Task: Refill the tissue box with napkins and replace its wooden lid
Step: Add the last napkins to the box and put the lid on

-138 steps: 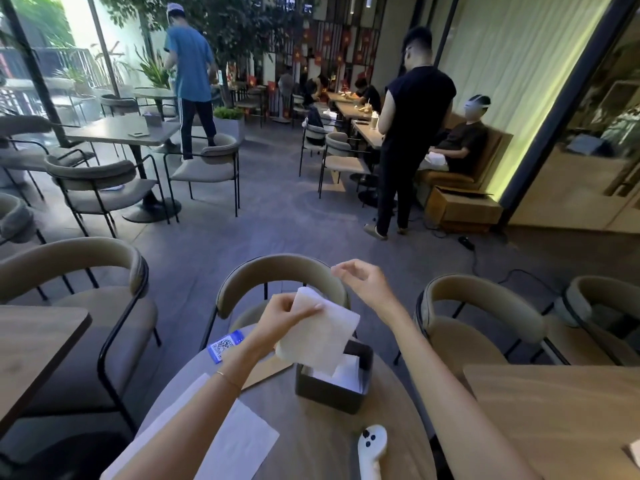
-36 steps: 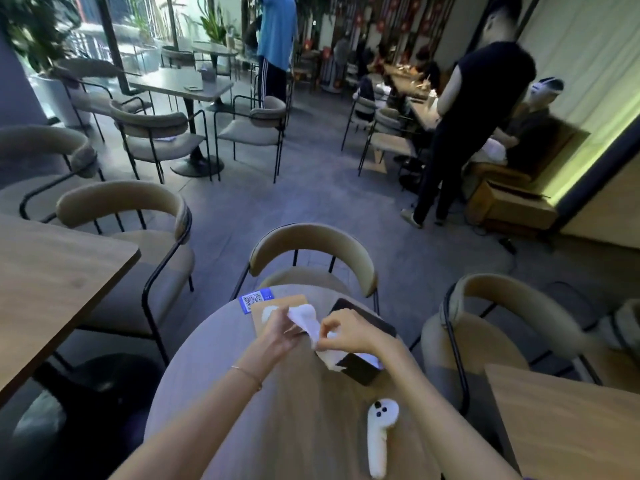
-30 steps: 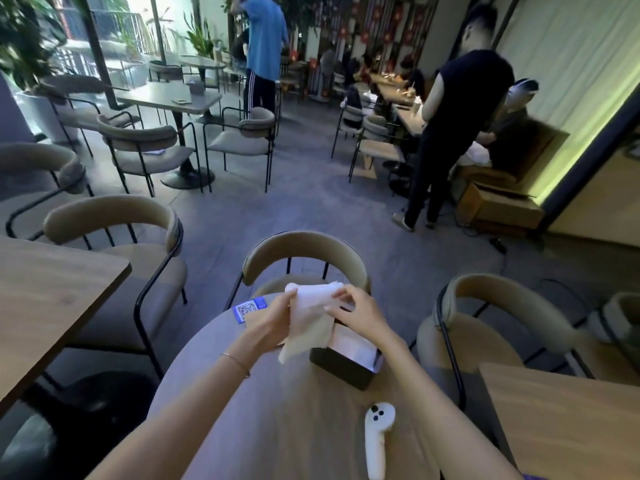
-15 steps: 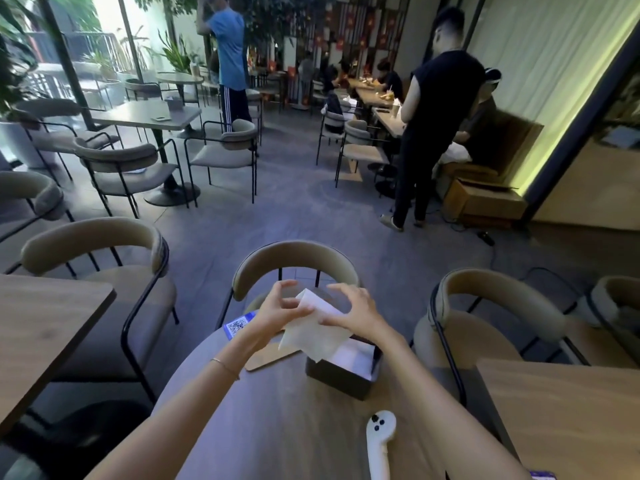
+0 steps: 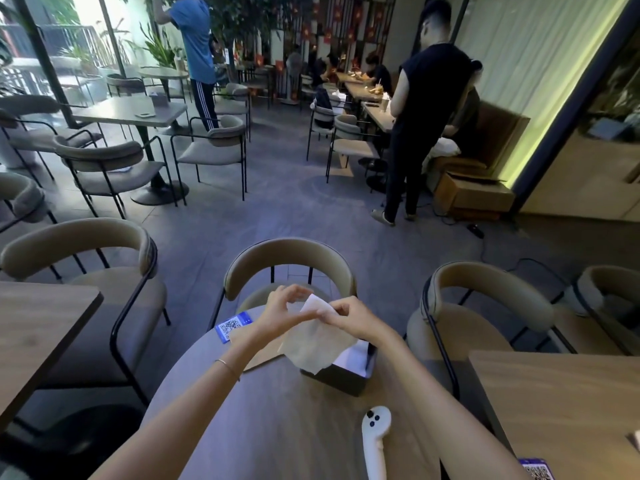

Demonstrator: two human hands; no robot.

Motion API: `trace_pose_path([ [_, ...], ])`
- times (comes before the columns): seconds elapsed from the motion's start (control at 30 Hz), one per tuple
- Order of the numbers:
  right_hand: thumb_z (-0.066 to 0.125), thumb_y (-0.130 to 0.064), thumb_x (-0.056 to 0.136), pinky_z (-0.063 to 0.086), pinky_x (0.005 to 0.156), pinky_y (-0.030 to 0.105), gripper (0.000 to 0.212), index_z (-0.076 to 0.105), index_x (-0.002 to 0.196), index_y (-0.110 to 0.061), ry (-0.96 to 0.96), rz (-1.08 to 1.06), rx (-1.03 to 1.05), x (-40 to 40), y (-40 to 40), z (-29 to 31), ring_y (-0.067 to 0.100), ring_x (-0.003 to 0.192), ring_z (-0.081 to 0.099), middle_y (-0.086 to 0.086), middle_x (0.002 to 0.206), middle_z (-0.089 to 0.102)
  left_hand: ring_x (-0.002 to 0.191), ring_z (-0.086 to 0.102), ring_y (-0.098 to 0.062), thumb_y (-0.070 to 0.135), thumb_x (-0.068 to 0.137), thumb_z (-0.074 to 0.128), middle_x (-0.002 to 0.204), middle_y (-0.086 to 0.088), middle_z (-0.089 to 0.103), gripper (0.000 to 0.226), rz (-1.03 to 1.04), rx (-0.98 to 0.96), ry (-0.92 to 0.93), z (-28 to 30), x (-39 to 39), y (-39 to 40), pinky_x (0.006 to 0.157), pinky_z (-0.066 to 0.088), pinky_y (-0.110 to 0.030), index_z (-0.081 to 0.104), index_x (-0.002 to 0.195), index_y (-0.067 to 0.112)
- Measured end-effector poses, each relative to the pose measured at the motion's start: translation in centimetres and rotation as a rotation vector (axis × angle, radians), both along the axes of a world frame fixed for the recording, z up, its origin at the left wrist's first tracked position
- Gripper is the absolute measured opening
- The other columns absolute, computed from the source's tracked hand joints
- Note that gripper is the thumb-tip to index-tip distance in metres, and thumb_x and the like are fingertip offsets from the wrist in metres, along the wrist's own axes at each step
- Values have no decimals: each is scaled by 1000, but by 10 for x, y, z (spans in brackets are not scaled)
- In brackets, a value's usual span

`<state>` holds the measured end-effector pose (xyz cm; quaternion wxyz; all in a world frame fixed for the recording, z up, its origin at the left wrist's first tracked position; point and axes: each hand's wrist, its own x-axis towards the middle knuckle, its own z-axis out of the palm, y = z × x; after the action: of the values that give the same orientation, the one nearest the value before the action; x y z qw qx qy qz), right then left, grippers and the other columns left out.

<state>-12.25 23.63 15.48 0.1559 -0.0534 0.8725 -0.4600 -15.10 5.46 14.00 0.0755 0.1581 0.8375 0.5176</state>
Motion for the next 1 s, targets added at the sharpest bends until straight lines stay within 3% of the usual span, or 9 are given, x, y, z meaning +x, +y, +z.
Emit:
trace_pose_path([
  [0.07,60,-45,88,51,79,33,29,72,90,-19,-46,4,-38,0,3,0,19,88,63,9,89,68,109,52,-15,39,82,71,115,0,55,38,-56,8,-79,0,-2,2,95,48,-35,58,114,24],
  [0.13,65,-40,86,54,84,36,23,71,94,-19,-71,-32,-73,-2,8,-2,20,94,66,10,99,70,101,60,-18,41,89,62,105,-1,61,20,-77,66,-161,-1,-4,4,84,55,-34,60,103,27],
  [0.23,73,-22,82,58,69,22,13,64,90,-26,-124,-210,-198,-4,19,-7,11,88,67,-2,94,67,93,59,-17,43,92,55,102,-2,59,23,85,251,-275,-5,-6,12,65,49,-23,57,103,23],
  [0.33,69,-8,84,58,69,25,18,62,97,-16,-187,-434,-329,-4,32,-19,16,93,66,9,107,68,91,60,-15,34,90,62,110,-6,58,36,96,325,-428,-12,-13,21,60,53,-20,46,119,19],
  [0.47,60,3,86,54,88,45,28,61,114,4,-229,-747,-337,-10,44,-39,36,108,64,22,119,66,97,66,-22,18,86,70,116,-13,61,61,-23,146,-623,-30,-20,34,67,57,-20,30,131,25],
  [0.63,57,-1,83,47,70,26,39,58,122,3,-377,-718,53,-16,41,-77,28,104,64,18,121,65,116,56,-26,30,85,68,130,-10,53,77,-2,-440,-456,-58,-23,63,94,50,-34,17,142,24],
  [0.73,57,-12,87,44,81,25,46,52,132,-1,-398,-647,298,-23,36,-95,29,121,57,17,132,58,119,53,-29,23,88,63,130,-12,55,65,-58,-691,-284,-65,-26,76,93,43,-35,25,141,18],
  [0.83,52,-14,92,45,95,31,41,51,130,2,-474,-611,327,-34,31,-110,32,122,54,19,132,56,115,57,-29,11,88,60,127,-13,59,53,-112,-787,-216,-81,-29,85,86,42,-32,37,136,16],
  [1.0,52,-8,91,49,87,34,39,54,128,4,-489,-564,410,-38,25,-124,34,115,59,20,125,61,117,56,-32,14,91,56,130,-17,50,54,-254,-1016,-182,-109,-27,93,91,48,-42,31,138,13],
])
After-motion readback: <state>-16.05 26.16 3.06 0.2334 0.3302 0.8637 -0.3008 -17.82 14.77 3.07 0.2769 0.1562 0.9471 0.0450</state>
